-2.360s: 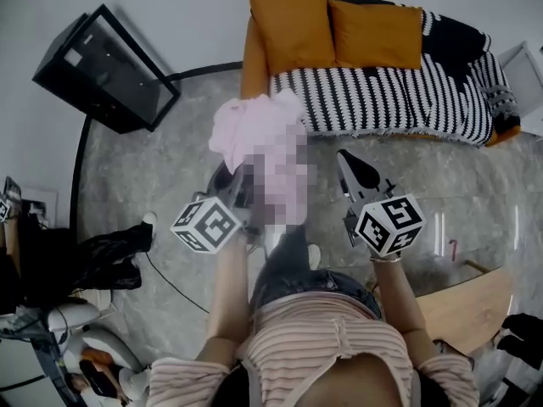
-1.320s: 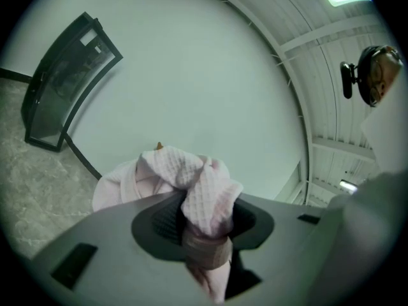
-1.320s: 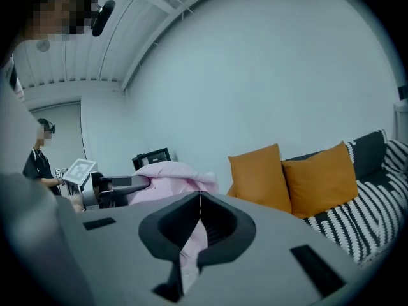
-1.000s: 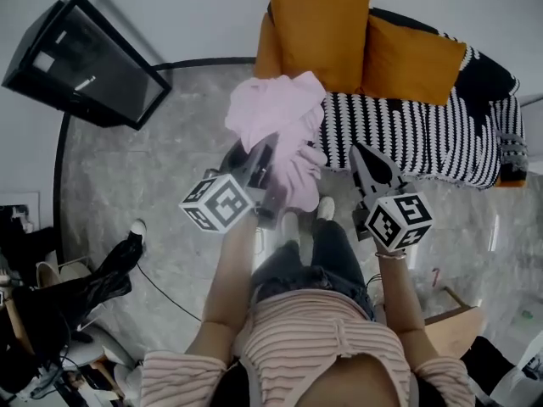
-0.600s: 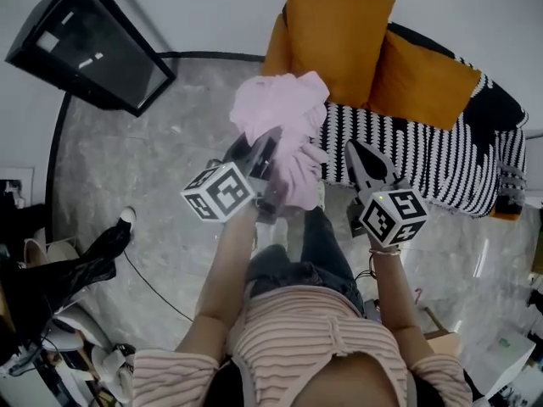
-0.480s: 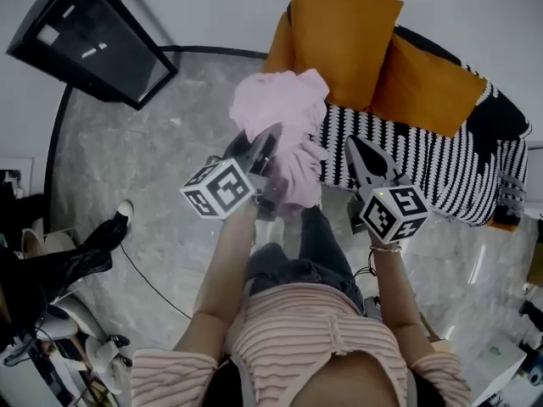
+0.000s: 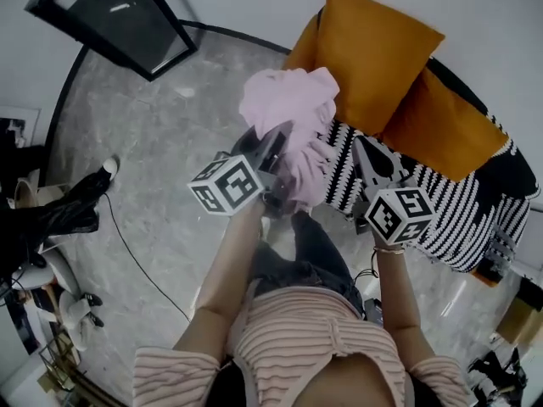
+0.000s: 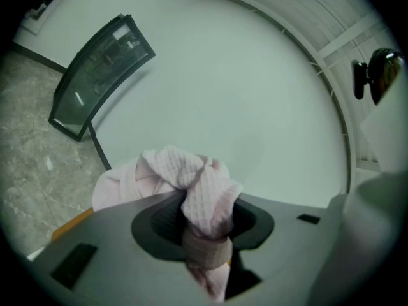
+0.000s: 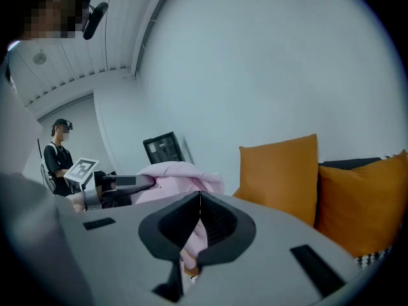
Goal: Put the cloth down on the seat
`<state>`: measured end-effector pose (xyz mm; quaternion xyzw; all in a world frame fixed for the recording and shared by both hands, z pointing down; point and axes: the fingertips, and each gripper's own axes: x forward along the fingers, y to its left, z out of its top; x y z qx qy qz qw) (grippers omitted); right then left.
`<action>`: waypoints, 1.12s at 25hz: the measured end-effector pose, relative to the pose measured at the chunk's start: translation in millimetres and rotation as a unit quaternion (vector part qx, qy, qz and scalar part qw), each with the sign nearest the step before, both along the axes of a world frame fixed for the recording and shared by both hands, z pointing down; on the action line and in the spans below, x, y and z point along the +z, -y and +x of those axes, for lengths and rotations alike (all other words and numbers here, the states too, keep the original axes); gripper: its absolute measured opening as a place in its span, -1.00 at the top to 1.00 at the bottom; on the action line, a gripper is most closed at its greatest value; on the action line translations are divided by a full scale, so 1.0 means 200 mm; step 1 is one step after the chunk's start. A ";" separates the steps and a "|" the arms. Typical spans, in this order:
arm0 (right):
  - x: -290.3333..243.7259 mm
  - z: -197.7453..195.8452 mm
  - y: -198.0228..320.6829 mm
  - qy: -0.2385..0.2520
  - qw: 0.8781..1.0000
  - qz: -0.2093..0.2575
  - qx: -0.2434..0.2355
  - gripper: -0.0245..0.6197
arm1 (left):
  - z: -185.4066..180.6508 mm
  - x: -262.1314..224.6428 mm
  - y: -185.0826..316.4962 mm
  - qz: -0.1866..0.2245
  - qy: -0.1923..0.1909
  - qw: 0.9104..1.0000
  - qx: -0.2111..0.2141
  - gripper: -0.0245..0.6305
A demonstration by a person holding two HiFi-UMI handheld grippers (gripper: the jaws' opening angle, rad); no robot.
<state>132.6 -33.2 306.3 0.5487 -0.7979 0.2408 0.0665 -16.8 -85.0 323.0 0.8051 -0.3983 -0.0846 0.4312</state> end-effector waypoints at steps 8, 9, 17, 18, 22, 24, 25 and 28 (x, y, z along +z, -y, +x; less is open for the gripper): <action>0.11 0.13 0.21 0.007 0.998 -0.027 -0.051 0.90 | 0.14 0.10 0.17 -0.026 -0.005 0.998 -0.055 0.48; 0.12 0.13 0.22 0.007 0.998 -0.031 -0.058 0.90 | 0.14 0.11 0.18 -0.029 -0.008 0.998 -0.063 0.48; 0.28 0.09 0.41 -0.001 0.994 -0.057 -0.095 0.90 | 0.13 0.30 0.35 -0.054 -0.017 0.992 -0.109 0.48; 0.29 0.09 0.42 -0.002 0.993 -0.060 -0.098 0.90 | 0.13 0.32 0.36 -0.058 -0.018 0.992 -0.113 0.48; 0.37 0.08 0.46 -0.004 0.992 -0.074 -0.106 0.90 | 0.14 0.42 0.41 -0.072 -0.028 0.989 -0.128 0.48; 0.41 0.08 0.48 -0.007 0.991 -0.080 -0.108 0.90 | 0.14 0.47 0.43 -0.077 -0.028 0.988 -0.134 0.48; 0.43 0.08 0.49 -0.009 0.990 -0.083 -0.110 0.90 | 0.14 0.50 0.44 -0.079 -0.027 0.987 -0.138 0.48; 0.49 0.09 0.52 -0.015 0.989 -0.092 -0.112 0.90 | 0.15 0.58 0.48 -0.086 -0.025 0.985 -0.150 0.48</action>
